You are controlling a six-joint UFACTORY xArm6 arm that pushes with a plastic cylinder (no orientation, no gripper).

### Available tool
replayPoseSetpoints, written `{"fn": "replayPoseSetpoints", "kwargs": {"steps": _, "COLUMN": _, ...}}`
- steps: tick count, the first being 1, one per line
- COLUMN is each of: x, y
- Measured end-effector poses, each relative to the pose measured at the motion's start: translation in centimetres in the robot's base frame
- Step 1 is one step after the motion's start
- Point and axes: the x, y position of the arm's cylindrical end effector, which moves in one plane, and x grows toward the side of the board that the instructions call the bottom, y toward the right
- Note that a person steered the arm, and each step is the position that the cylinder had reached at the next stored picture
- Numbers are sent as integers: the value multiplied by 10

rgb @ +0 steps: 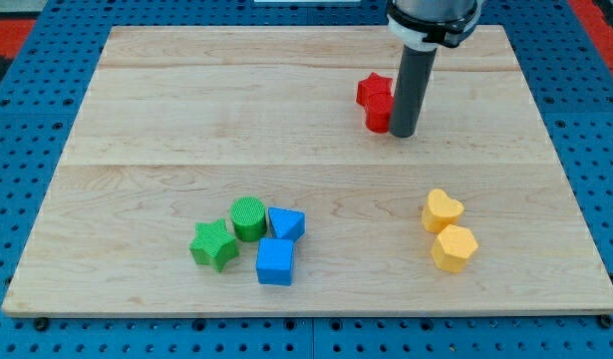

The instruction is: Place the arm below the green star

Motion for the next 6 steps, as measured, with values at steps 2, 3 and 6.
{"fn": "replayPoseSetpoints", "kwargs": {"steps": 2, "x": 30, "y": -123}}
{"fn": "replayPoseSetpoints", "kwargs": {"steps": 3, "x": 50, "y": -223}}
{"fn": "replayPoseSetpoints", "kwargs": {"steps": 6, "x": 219, "y": -248}}
